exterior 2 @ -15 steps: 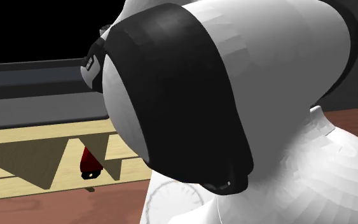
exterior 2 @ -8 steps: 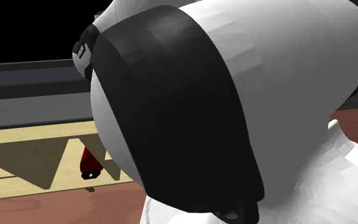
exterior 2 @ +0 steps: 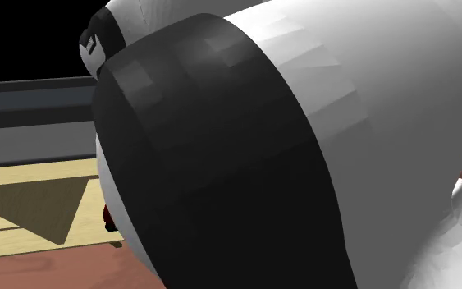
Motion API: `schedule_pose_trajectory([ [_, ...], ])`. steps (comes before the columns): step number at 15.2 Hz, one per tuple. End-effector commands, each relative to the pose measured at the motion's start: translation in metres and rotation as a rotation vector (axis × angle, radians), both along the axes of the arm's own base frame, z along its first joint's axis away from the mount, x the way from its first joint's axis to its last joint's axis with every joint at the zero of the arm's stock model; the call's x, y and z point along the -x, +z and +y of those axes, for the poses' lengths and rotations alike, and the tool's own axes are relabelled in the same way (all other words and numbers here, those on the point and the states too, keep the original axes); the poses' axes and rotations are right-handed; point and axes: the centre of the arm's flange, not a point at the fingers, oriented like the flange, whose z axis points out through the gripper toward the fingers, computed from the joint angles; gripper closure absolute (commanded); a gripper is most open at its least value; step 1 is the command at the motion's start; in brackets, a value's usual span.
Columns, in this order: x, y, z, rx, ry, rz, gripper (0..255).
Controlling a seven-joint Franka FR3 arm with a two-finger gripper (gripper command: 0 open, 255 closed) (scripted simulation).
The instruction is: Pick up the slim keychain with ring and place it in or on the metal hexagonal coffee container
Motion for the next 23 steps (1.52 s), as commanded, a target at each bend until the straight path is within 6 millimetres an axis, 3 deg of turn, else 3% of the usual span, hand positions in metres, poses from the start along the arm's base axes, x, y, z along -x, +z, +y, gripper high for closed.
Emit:
schedule_pose_trajectory([
  [1, 0.000, 0.011, 0.000, 0.000, 0.000, 0.001, 255],
  [16, 0.000, 0.089, 0.000, 0.000, 0.000, 0.001, 255],
  [23, -0.020, 0.092, -0.090, 0.000, 0.000, 0.001, 255],
])
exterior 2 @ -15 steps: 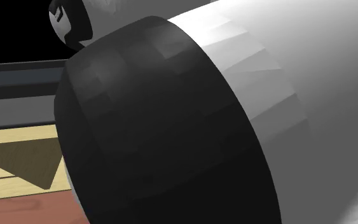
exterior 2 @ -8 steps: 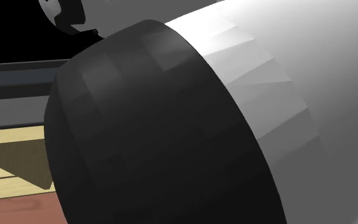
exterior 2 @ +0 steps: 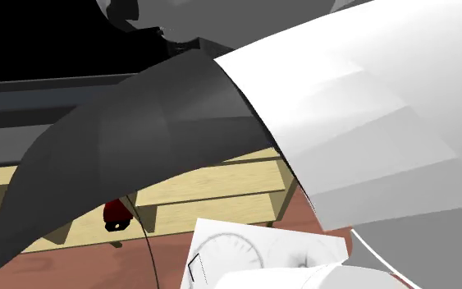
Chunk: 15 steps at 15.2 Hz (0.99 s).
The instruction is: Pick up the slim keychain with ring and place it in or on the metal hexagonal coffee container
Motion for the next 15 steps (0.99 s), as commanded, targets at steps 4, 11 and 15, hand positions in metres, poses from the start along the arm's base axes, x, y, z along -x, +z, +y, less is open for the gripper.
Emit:
schedule_pose_trajectory([
  [4, -0.014, 0.001, -0.063, 0.000, 0.002, 0.000, 255],
  [11, -0.029, -0.002, -0.132, 0.000, 0.002, 0.000, 255],
  [15, -0.029, -0.023, -0.132, 0.000, 0.002, 0.000, 255],
])
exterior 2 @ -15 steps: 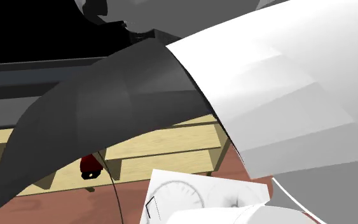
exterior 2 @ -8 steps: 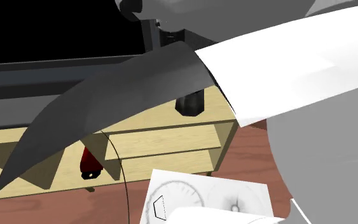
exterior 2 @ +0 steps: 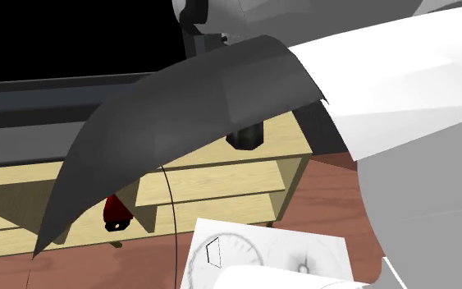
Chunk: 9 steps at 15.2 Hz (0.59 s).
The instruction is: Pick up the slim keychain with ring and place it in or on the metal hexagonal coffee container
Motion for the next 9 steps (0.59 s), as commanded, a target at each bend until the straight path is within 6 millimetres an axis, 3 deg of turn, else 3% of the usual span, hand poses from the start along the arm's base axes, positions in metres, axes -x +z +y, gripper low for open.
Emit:
schedule_pose_trajectory([
  [1, -0.001, -0.011, -0.002, 0.000, 0.000, 0.000, 255],
  [9, -0.001, -0.057, -0.002, 0.000, 0.000, 0.000, 255],
])
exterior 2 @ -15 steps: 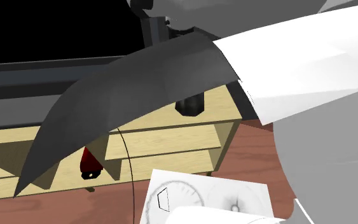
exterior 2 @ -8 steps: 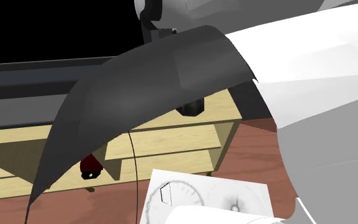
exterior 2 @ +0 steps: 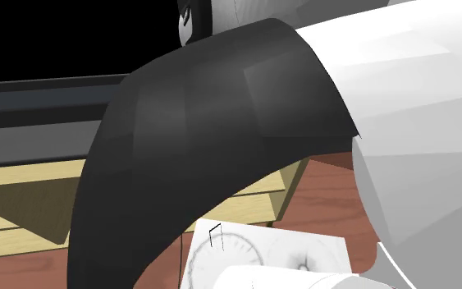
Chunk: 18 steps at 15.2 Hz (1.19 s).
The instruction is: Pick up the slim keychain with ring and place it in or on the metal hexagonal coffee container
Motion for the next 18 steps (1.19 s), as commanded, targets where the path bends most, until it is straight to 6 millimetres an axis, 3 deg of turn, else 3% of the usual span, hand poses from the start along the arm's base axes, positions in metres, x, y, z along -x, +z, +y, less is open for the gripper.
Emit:
schedule_pose_trajectory([
  [1, 0.000, -0.007, 0.000, 0.000, 0.000, -0.001, 255],
  [8, 0.000, -0.007, 0.000, 0.000, 0.000, -0.001, 255],
  [9, 0.001, -0.007, 0.000, 0.000, 0.000, -0.001, 0],
  [14, 0.000, -0.007, 0.000, 0.000, 0.000, -0.001, 0],
  [18, 0.000, 0.043, 0.000, 0.000, 0.000, -0.001, 0],
])
